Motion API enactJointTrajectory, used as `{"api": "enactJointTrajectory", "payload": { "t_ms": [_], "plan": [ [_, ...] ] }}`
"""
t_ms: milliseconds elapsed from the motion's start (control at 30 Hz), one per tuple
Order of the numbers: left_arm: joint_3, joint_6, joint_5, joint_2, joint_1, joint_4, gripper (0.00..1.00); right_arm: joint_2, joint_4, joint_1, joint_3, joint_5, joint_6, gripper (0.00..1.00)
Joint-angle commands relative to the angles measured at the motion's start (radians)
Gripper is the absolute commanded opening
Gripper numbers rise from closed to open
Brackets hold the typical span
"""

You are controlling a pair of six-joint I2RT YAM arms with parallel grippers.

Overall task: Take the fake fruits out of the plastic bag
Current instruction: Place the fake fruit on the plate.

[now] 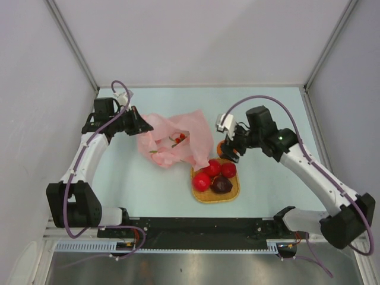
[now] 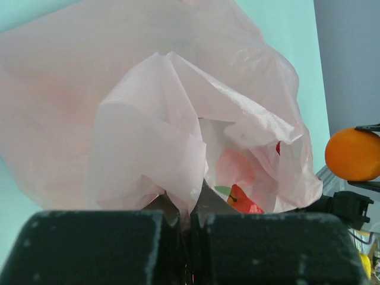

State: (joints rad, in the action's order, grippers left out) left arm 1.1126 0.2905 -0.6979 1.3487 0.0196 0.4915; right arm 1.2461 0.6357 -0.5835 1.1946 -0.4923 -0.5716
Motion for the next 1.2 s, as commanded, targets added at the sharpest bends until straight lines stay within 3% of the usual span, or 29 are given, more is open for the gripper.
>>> {"api": "enactJointTrajectory", "payload": {
  "t_ms": [0, 100, 333, 900, 1167],
  "plan": [
    [0.052, -0.040, 0.038, 0.000, -0.004, -0.002, 0.00, -0.138, 0.197, 0.072, -0.108, -0.005, -0.138, 0.56],
    [0.056, -0.054, 0.058, 0.003, -0.004, -0.001, 0.00, -0.192, 0.266, 0.086, -0.197, -0.020, -0.183, 0.56],
    [0.058, -0.063, 0.052, 0.013, -0.004, 0.035, 0.00, -0.238, 0.249, 0.088, -0.374, -0.003, -0.195, 0.56],
    [0.036, -0.071, 0.061, 0.007, -0.004, 0.038, 0.00, -0.053, -0.016, 0.013, -0.432, 0.004, -0.117, 0.57],
    [0.020, -0.065, 0.055, 0.009, -0.004, 0.032, 0.00, -0.022, -0.034, -0.035, -0.437, 0.024, -0.112, 0.60]
  ]
}}
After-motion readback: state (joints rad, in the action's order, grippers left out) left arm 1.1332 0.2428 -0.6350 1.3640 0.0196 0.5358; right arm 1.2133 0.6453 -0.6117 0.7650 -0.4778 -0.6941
